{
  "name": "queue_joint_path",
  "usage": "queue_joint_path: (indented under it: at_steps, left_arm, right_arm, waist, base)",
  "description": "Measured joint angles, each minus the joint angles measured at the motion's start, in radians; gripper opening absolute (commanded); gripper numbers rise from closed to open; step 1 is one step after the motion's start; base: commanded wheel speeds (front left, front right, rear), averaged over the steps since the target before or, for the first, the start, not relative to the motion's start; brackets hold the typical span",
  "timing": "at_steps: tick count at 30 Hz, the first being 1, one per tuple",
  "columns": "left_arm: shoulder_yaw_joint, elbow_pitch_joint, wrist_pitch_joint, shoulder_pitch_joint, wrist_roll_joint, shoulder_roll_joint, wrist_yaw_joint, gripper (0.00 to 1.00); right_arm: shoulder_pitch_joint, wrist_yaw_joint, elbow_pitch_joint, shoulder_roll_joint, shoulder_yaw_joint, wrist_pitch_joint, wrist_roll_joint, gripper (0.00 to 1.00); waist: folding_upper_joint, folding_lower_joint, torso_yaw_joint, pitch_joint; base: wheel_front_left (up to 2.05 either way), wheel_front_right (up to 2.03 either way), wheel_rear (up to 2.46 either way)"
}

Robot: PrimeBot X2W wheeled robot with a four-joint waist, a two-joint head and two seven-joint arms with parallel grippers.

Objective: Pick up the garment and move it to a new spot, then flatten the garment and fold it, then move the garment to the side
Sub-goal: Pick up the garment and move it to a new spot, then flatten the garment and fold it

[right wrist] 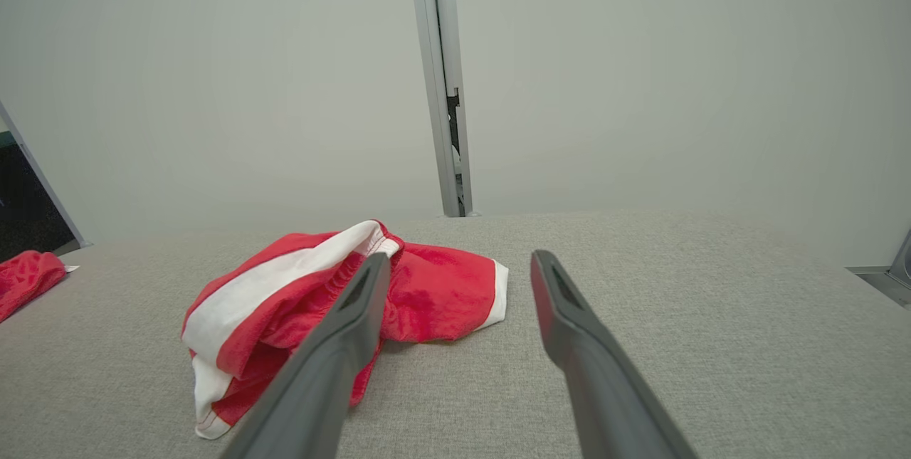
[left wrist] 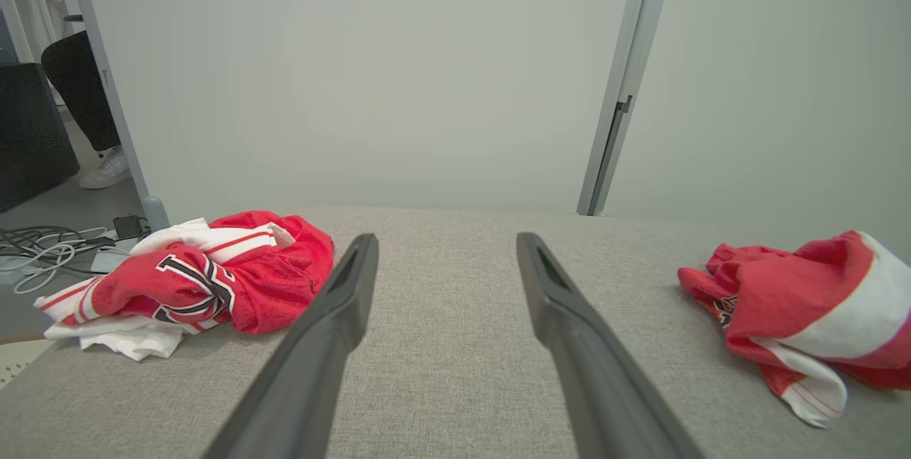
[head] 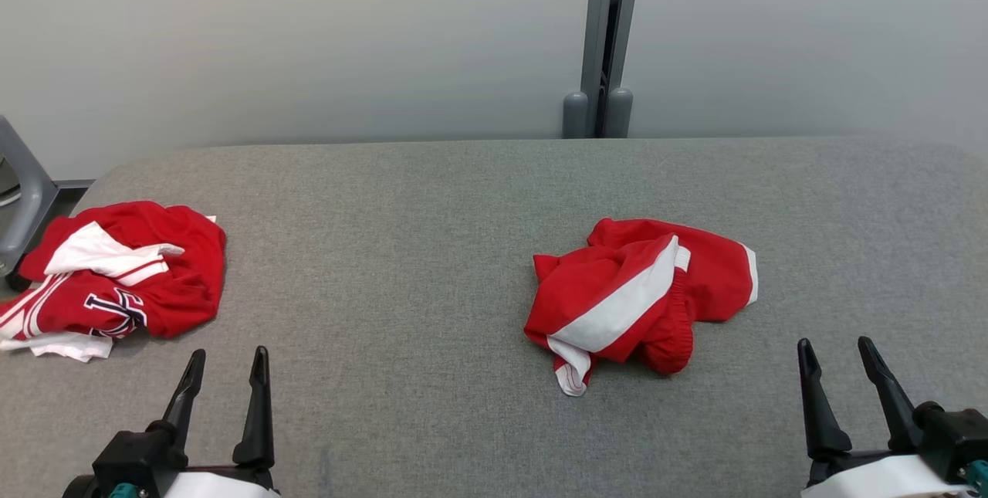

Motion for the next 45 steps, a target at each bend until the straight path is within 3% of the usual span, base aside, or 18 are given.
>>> queue_joint_path:
  at_steps: [41,45]
  left_arm:
    - [-0.013,-0.069,0.023,0.027,-0.001,0.011,0.038,1.0]
    - [-0.047,-0.069,0.036,0.011,-0.001,0.004,0.025,1.0]
  right_arm:
    - [0.015,0.0,-0.01,0.007,0.001,0.015,-0.007,1.0]
    - [0.014,0.0,-0.011,0.007,0.004,0.015,-0.007,1.0]
  waist:
    - [0.0,0.0,0.0,-0.011]
    - [0.0,0.0,-0.006,-0.006]
  base:
    - [0.0,0.0,0.0]
    - [0.0,0.0,0.0]
